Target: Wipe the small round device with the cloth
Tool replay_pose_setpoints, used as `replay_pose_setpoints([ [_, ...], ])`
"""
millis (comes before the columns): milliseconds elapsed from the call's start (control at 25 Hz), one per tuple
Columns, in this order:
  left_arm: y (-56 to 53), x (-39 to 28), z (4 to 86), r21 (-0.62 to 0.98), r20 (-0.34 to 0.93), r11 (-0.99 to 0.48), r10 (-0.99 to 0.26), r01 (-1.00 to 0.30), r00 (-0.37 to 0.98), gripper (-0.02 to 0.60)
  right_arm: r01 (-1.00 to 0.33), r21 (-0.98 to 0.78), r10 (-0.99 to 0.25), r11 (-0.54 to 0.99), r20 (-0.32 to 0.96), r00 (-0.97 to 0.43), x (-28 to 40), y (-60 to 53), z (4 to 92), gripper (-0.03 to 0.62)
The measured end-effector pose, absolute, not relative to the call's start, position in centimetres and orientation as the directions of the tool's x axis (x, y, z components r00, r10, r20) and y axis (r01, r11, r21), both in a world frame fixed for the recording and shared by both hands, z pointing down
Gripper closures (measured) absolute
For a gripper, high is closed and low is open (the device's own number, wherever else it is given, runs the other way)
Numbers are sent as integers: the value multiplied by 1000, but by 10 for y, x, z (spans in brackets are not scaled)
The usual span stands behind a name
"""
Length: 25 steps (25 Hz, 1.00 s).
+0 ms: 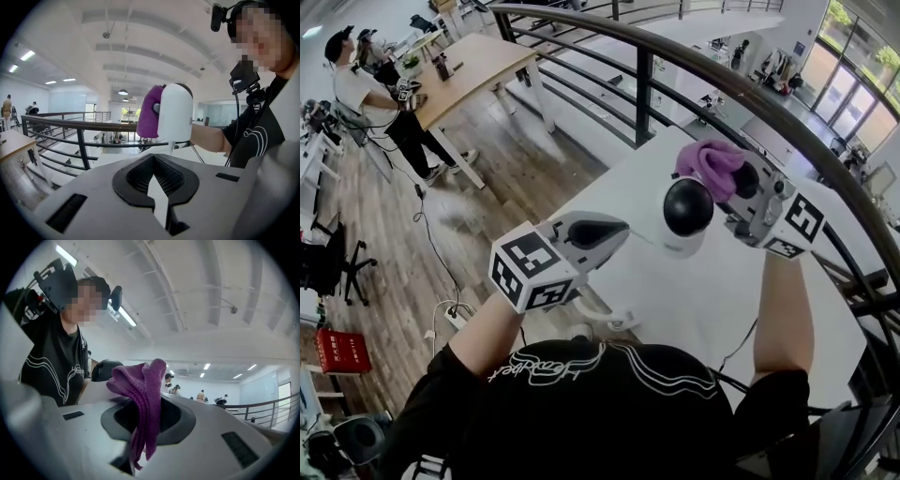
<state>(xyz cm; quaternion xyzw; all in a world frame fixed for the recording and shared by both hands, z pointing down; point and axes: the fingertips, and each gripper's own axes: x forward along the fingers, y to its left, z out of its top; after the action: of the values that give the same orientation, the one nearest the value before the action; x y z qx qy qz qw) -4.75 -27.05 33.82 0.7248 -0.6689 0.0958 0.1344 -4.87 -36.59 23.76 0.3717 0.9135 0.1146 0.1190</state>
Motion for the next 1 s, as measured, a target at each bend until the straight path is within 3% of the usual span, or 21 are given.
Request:
replay_pose_setpoints([
  [360,-259,-56,341,47,345,-42,-937,-998,55,572,798,242,834,552,-154,-530,-52,-339,243,533],
  [1000,-262,-45,348,51,352,-55,-934,-997,69,574,767,221,798,603,-173,-577,-19,-356,253,533],
])
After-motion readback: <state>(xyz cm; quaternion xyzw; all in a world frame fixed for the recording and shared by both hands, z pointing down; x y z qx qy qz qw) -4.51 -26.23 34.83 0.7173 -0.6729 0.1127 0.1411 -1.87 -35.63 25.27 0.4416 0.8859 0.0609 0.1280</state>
